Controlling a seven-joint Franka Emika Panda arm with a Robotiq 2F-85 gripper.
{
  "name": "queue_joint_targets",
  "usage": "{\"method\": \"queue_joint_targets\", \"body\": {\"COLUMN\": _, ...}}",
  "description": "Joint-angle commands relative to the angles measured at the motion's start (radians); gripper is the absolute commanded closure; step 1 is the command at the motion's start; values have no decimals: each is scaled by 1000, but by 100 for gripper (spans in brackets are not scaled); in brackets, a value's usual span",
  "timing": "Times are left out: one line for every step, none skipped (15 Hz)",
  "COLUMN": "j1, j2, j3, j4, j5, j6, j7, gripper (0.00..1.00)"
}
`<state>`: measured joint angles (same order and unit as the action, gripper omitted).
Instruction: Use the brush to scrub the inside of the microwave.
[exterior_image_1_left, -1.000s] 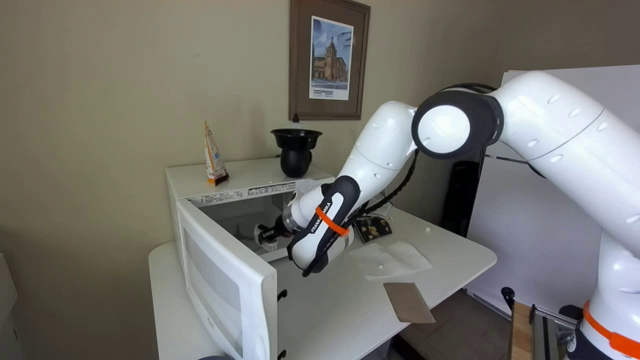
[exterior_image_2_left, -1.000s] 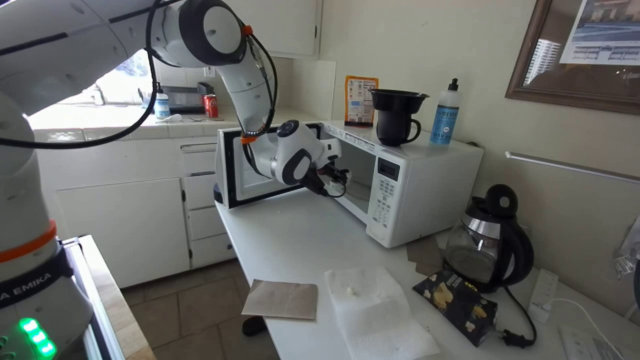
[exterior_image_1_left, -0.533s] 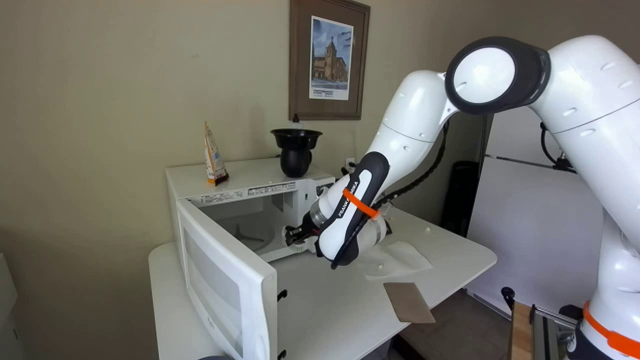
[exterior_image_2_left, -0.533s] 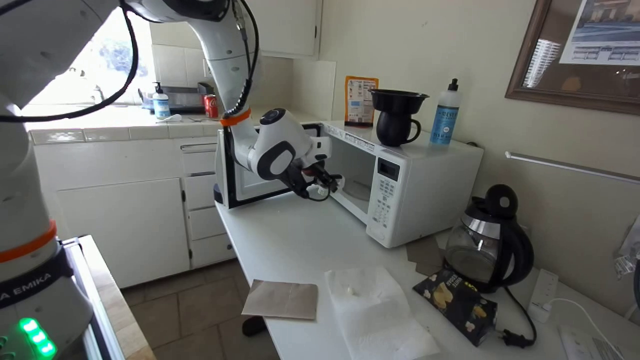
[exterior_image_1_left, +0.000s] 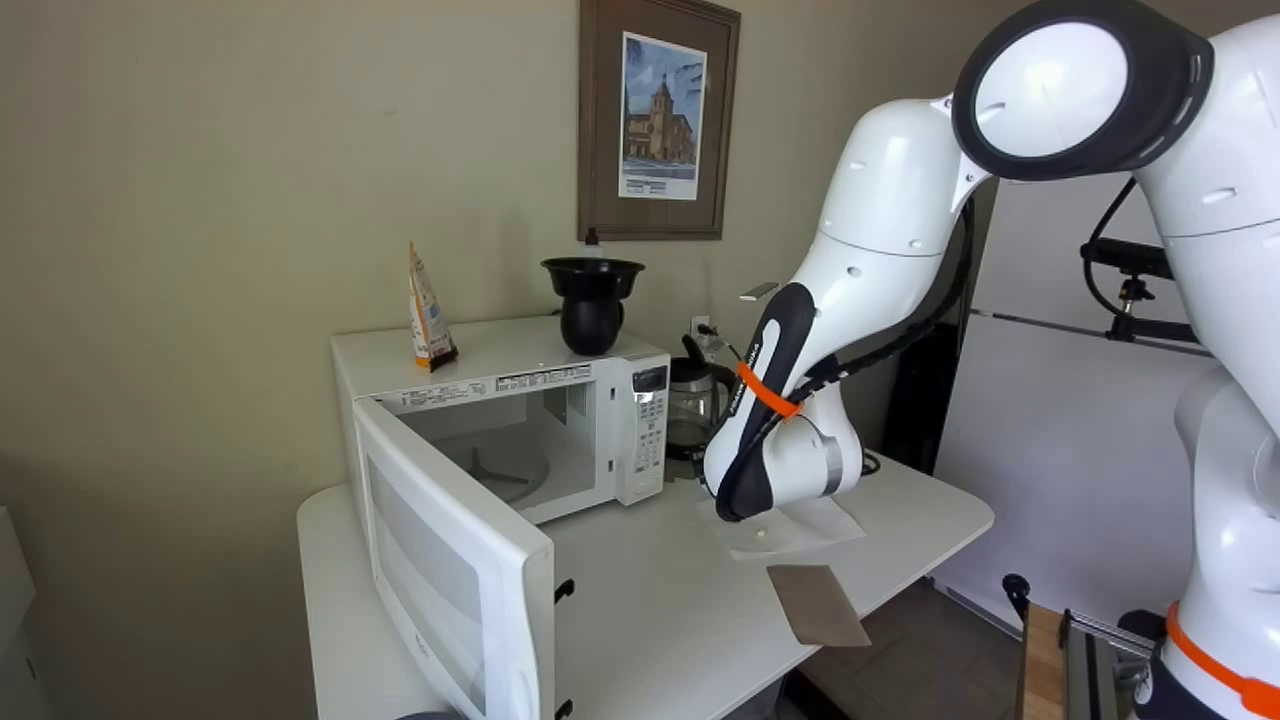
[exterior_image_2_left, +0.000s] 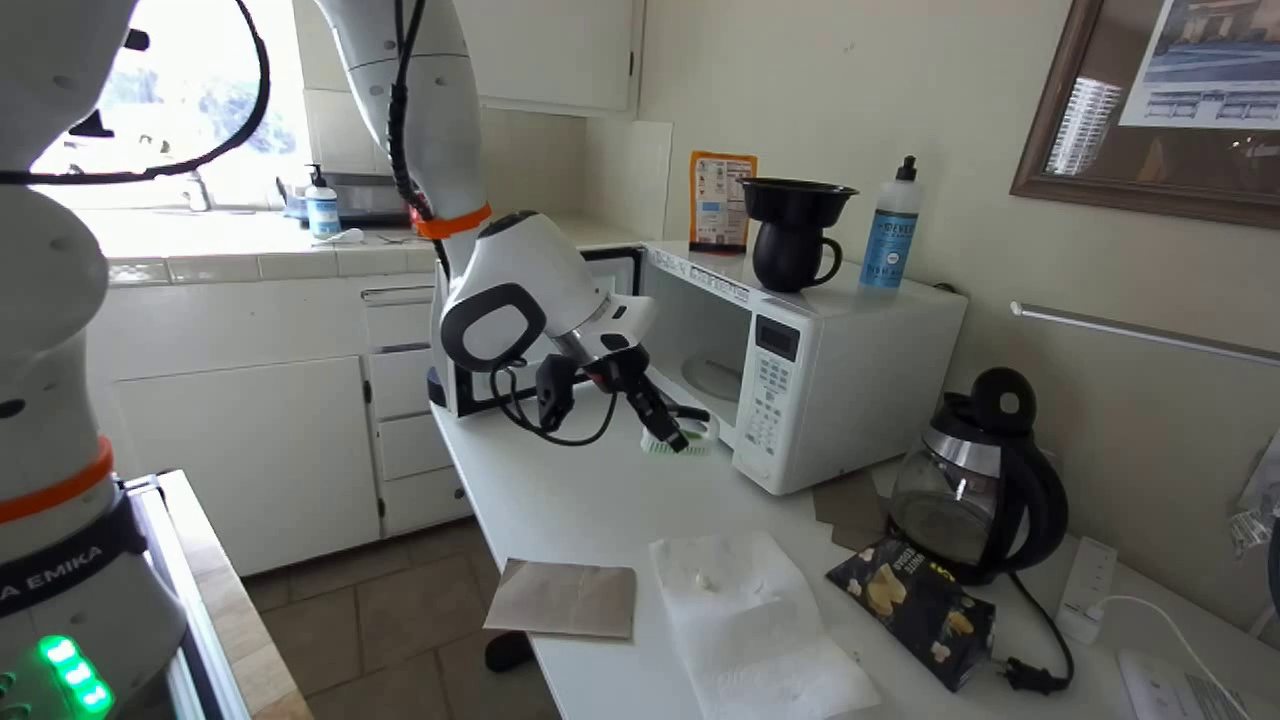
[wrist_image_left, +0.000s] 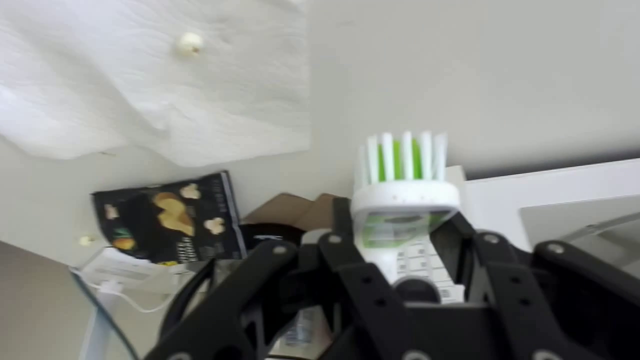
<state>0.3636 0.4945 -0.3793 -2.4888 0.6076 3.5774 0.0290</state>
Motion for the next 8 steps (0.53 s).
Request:
{"method": "queue_joint_targets", "body": {"j1": 118, "j2": 64, "j3": -133, "j4": -4, "j5": 214, "j6": 44, "j7": -31, "gripper": 81}}
{"method": "queue_joint_targets", "body": {"j1": 128, "j2": 102, "j3": -159, "j4": 20, "j5": 258, "j6": 52, "j7": -30, "gripper": 81}}
{"method": "queue_joint_targets", "body": {"j1": 143, "j2": 136, "j3": -188, "j4": 39, "j5": 312, "j6": 39, "j7": -33, "gripper": 81}}
{"method": "queue_joint_targets", "body": {"j1": 143, "j2": 181, "j3": -208, "j4": 69, "j5": 356, "j6": 23, "j7": -28, "gripper": 81}}
{"method": "queue_joint_targets", "body": {"j1": 140, "j2": 237, "j3": -221, "j4": 99, "j5": 399, "j6": 23, "j7": -18, "gripper": 81}}
{"method": "queue_joint_targets", "body": {"j1": 138, "j2": 271, "j3": -232, "j4": 117, "j5": 440, "j6": 4, "j7": -17, "gripper": 81}}
{"method": "queue_joint_targets", "body": {"j1": 135, "j2": 335, "j3": -247, "j4": 150, "j5": 490, "j6": 11, "j7": -11, "gripper": 81}}
{"method": "queue_joint_targets", "body": {"j1": 135, "j2": 376, "j3": -258, "j4": 172, "j5": 539, "j6": -11, "j7": -17, "gripper": 81}}
